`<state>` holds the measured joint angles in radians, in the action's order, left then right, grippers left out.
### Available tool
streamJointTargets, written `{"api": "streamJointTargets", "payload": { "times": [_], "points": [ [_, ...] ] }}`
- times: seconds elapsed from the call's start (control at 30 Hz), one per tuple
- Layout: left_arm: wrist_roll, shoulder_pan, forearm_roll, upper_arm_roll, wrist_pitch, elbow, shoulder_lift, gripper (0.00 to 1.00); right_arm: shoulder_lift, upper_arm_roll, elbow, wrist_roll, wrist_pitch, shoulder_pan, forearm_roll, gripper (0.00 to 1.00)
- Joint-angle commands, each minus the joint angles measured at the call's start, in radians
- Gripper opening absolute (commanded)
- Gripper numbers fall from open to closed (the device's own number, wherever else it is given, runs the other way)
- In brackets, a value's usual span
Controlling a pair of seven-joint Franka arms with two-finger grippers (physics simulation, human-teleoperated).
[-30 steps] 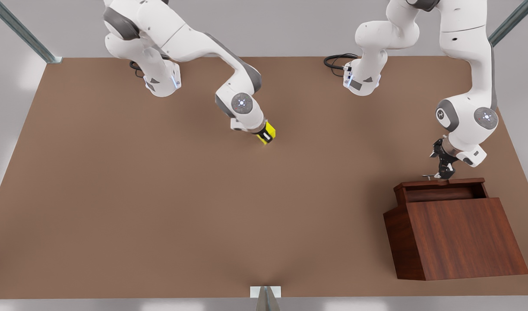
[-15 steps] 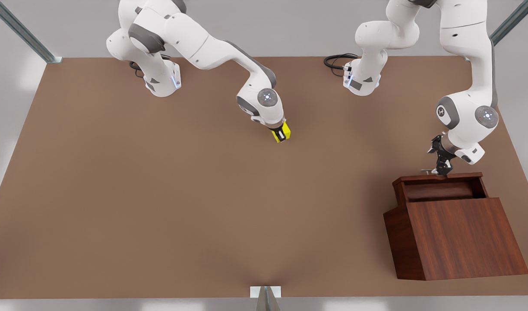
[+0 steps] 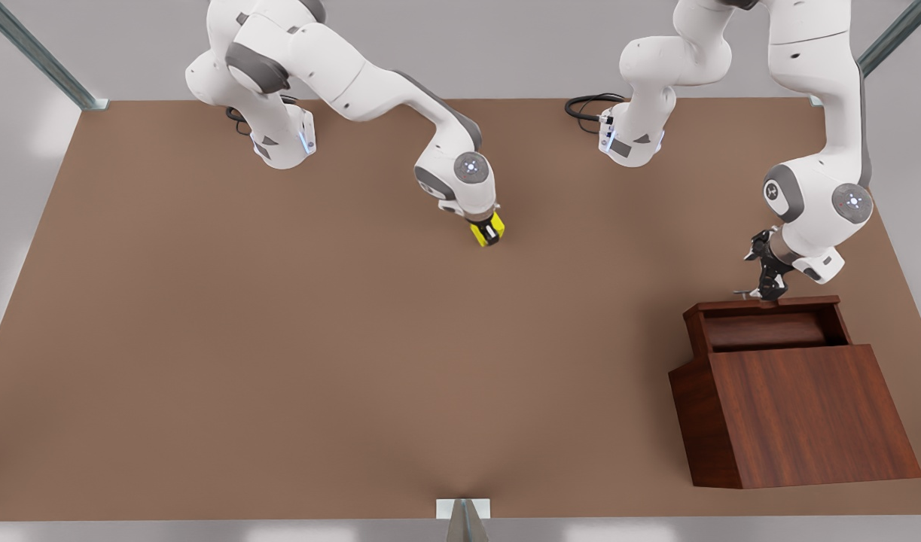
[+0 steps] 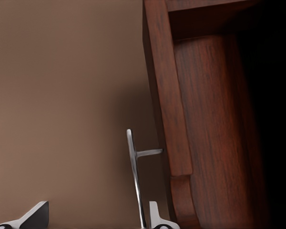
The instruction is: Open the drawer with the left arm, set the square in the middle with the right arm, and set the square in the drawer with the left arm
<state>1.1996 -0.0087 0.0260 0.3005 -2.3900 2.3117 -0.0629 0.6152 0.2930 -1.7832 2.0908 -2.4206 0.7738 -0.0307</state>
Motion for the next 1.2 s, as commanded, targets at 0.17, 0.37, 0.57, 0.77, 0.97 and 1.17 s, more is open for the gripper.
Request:
{"api": "streamJointTargets", "payload": {
  "times": [0.17, 0.37, 0.57, 0.77, 0.97, 1.17],
  "points": [
    [0.000, 0.001, 0.000, 0.000, 0.035, 0.000, 0.021, 1.00, 0.057, 0.048, 0.067, 0.014, -0.006, 0.028, 0.009, 1.00],
    [0.000, -0.007, 0.002, -0.008, 0.316, -0.077, 0.126, 1.00, -0.054, 0.048, 0.166, -0.028, 0.207, -0.031, 0.029, 1.00],
    [-0.161, -0.008, -0.009, -0.406, 0.946, -0.787, -0.037, 1.00, -0.385, -0.276, 0.157, -0.986, 0.609, -0.128, 0.035, 1.00],
    [0.015, -0.175, -0.006, -0.584, 0.936, -0.899, -0.195, 1.00, -0.525, -0.534, 0.168, -2.140, 0.749, -0.278, 0.014, 1.00],
    [0.848, -0.540, -0.012, -0.584, 0.893, -1.023, -0.373, 1.00, -0.525, -0.592, 0.171, -2.296, 0.675, -0.392, -0.008, 1.00],
    [1.595, -0.609, -0.004, -0.580, 0.310, -0.658, -0.367, 1.00, -0.519, -0.600, 0.180, -2.158, 0.701, -0.383, -0.002, 1.00]
  ]
}}
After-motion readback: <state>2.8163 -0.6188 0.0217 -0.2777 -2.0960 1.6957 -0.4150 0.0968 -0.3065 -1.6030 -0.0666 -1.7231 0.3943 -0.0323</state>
